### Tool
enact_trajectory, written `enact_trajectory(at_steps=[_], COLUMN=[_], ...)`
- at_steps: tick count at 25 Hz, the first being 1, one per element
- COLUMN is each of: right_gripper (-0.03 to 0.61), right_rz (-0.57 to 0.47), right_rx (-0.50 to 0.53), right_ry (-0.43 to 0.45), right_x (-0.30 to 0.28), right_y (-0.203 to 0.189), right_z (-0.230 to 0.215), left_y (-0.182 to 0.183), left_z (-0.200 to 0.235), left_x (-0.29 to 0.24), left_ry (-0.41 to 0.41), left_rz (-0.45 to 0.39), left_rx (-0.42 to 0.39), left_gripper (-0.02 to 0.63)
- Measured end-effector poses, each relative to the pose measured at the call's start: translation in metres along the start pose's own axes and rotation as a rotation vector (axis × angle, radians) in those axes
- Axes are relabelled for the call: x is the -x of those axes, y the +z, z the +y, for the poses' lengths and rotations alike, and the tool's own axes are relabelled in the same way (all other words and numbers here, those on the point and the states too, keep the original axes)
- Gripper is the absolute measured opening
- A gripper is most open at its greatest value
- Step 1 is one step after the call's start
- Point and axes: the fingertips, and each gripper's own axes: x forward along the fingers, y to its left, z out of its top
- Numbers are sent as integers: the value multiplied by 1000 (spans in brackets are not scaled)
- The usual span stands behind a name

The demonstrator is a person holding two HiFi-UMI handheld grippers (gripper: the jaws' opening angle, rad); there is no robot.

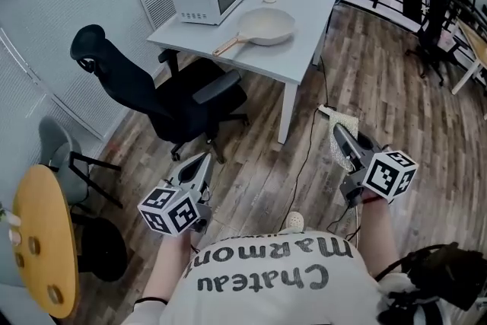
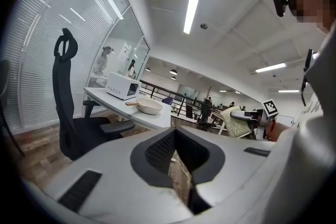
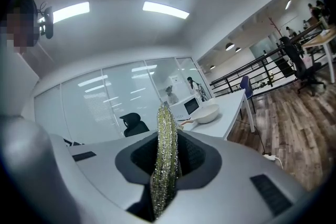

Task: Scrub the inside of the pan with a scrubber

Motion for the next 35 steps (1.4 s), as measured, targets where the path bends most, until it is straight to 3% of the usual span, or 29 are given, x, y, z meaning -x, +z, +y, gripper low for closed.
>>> enact_trajectory(at_steps=[10, 17, 28, 35], right_gripper=[57, 57, 57, 57], right_rz=[73, 79, 94, 111], right_rx=[78, 111, 6, -13], right_ry=[93, 147, 202, 170], right_x=[-57, -84, -127, -175], right_y=[60, 82, 67, 69], right_z=[-100, -141, -164, -183], left_y=[27, 27, 21, 32], left_z=[-27, -31, -7, 30], left_x=[-133, -185, -213, -263], left_ry=[30, 90, 123, 79], left_rz=[-43, -32, -2, 18], left_rx=[4, 7, 70, 87], left_gripper=[-5, -5, -5, -5])
